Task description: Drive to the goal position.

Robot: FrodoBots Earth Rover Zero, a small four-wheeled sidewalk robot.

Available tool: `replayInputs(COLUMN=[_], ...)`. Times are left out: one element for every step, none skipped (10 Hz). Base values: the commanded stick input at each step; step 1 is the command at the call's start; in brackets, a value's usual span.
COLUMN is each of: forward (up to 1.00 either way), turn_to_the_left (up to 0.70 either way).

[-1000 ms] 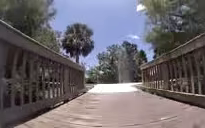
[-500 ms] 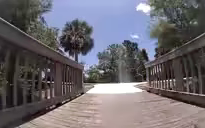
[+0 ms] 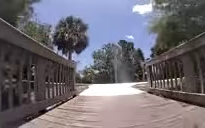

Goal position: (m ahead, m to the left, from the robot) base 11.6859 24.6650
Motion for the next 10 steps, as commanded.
replayInputs(forward=[0.85, 0.85, 0.85, 0.85, 0.85, 0.85, 0.85, 0.85, 0.85, 0.85], turn_to_the_left=[0.0, 0.0, 0.0, 0.0, 0.0, 0.0, 0.0, 0.0, 0.0, 0.0])
